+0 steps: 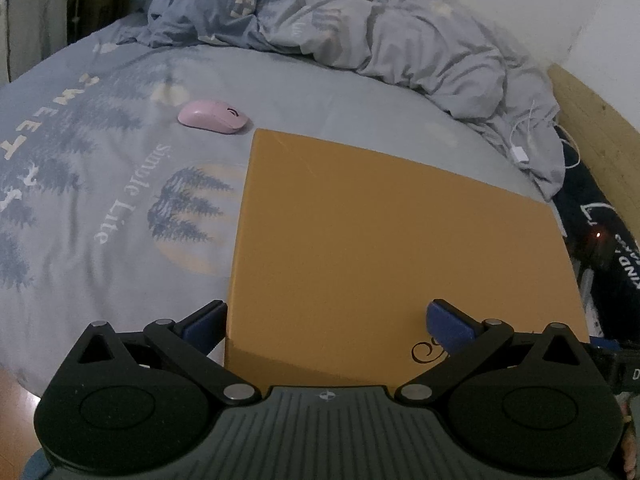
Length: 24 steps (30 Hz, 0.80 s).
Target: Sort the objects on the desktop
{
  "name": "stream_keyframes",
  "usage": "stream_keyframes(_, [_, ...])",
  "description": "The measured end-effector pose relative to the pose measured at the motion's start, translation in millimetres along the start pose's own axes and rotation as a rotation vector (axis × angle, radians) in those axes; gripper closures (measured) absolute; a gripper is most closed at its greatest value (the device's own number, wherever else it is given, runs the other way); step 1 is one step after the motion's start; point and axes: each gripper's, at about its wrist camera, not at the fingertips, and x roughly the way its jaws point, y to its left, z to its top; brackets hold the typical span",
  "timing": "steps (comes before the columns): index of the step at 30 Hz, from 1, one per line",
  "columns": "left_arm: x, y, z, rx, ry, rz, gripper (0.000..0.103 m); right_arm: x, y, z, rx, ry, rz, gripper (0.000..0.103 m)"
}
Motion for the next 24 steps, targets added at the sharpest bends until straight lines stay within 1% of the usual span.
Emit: stream_keyframes(24, [26.2,2.2,-3.9,-0.006,0.041,0.029,0.000,27.8,-4.3,-4.8,0.017,0.020,-0.007,0.000])
